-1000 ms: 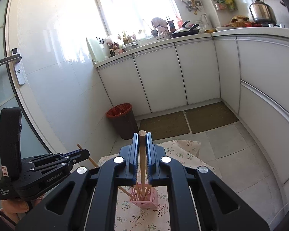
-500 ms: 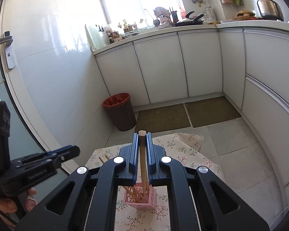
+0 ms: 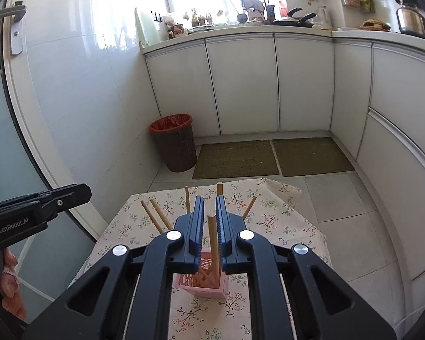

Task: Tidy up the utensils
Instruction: 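Lower both chopsticks into the pink basket and open both grippers, then move both open grippers down to the remaining chopsticks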

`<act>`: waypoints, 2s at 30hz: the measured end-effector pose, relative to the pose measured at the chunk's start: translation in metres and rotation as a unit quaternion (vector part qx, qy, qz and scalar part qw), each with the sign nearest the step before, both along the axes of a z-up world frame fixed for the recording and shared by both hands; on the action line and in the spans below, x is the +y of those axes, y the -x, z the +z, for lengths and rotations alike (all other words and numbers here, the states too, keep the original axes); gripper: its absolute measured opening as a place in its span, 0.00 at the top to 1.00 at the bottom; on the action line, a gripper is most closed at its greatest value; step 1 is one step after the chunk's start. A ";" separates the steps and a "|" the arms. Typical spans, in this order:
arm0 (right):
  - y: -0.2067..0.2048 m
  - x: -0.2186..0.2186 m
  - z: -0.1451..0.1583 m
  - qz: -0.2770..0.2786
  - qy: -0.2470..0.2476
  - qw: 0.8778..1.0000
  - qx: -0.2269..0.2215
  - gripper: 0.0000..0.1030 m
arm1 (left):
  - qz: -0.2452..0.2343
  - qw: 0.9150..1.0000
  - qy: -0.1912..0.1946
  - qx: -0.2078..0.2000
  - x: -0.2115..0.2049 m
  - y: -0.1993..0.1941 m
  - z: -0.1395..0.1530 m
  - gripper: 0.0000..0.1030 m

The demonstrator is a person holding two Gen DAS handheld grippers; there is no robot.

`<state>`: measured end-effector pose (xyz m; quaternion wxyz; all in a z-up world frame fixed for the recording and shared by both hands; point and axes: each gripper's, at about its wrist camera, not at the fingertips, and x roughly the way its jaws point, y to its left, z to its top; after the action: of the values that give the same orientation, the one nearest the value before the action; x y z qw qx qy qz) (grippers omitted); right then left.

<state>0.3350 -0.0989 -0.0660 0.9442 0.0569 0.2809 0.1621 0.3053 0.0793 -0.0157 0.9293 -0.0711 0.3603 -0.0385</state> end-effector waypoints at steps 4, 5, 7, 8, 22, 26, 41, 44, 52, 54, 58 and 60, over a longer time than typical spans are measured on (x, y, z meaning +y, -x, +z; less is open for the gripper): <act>0.012 -0.009 0.017 -0.008 0.006 1.000 -0.016 0.86 | -0.006 1.000 -0.003 -0.006 -0.005 0.010 0.005 0.71; 0.016 -0.012 0.020 -0.010 0.007 1.000 -0.018 0.83 | -0.007 1.000 -0.005 -0.008 -0.007 0.013 0.005 0.69; 0.023 -0.016 0.024 -0.013 0.007 1.000 -0.021 0.80 | -0.011 1.000 -0.009 -0.010 -0.012 0.020 0.007 0.68; 0.027 -0.018 0.026 -0.014 0.007 1.000 -0.023 0.77 | -0.013 1.000 -0.011 -0.010 -0.014 0.023 0.008 0.68; 0.091 -0.054 0.021 -0.058 0.006 0.998 -0.028 0.34 | -0.021 0.999 -0.037 -0.020 -0.043 0.076 0.005 0.31; 0.111 -0.062 0.015 -0.090 0.021 0.995 -0.038 0.22 | -0.024 0.998 -0.045 -0.020 -0.051 0.094 0.001 0.24; 0.178 -0.091 -0.028 -0.099 -0.008 0.995 0.013 0.07 | -0.061 0.994 -0.091 0.024 -0.081 0.119 -0.036 0.07; 0.190 -0.095 -0.049 -0.091 -0.018 0.994 0.051 0.07 | -0.076 0.991 -0.095 0.058 -0.087 0.110 -0.057 0.07; 0.199 -0.111 -0.112 -0.106 -0.034 0.980 0.165 0.07 | -0.120 0.972 -0.125 0.161 -0.110 0.084 -0.128 0.07; 0.199 -0.117 -0.130 -0.112 -0.046 0.972 0.201 0.07 | -0.124 0.965 -0.125 0.197 -0.114 0.073 -0.151 0.07; 0.197 -0.127 -0.159 -0.120 -0.071 0.956 0.258 0.07 | -0.128 0.953 -0.095 0.256 -0.117 0.053 -0.191 0.07; 0.195 -0.130 -0.169 -0.123 -0.077 0.950 0.278 0.07 | -0.137 0.948 -0.075 0.277 -0.120 0.046 -0.205 0.07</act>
<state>0.1397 -0.2288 -0.2346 0.8344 0.2061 0.5094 0.0433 0.2593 -0.0404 -0.2208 0.7815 0.0412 0.6114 -0.1173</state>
